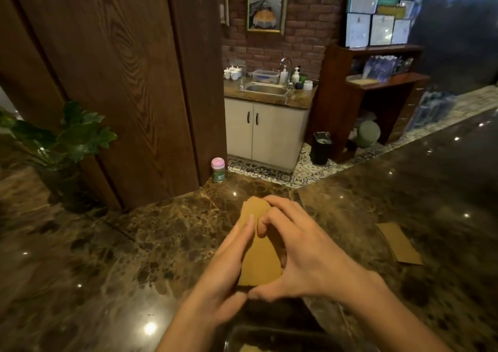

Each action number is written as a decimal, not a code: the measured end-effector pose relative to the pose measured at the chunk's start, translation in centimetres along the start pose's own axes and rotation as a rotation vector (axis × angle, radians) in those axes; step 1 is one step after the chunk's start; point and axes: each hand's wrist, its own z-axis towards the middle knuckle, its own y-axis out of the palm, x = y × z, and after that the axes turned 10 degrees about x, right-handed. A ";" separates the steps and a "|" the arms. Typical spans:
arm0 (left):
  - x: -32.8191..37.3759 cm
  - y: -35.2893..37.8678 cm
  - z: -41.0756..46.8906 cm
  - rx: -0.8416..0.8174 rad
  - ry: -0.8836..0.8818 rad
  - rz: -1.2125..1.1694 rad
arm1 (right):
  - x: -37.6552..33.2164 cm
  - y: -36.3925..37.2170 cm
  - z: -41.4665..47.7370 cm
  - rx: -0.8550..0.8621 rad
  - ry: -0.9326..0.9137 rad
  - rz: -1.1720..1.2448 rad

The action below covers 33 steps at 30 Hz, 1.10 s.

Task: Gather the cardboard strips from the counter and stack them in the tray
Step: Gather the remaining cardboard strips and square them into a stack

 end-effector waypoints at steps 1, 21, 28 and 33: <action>-0.4 0.0 -0.2 0.027 0.021 0.015 | 0.0 -0.2 -0.4 -0.029 0.044 0.035; -2.5 0.3 -3.0 0.238 0.166 0.088 | -0.2 0.8 -6.1 0.445 0.717 0.920; -3.0 0.9 -2.7 0.245 0.214 0.093 | -0.1 0.3 -6.6 0.383 0.729 0.861; -2.9 1.0 -2.2 0.233 0.248 0.074 | 0.1 0.3 -6.6 0.403 0.668 0.937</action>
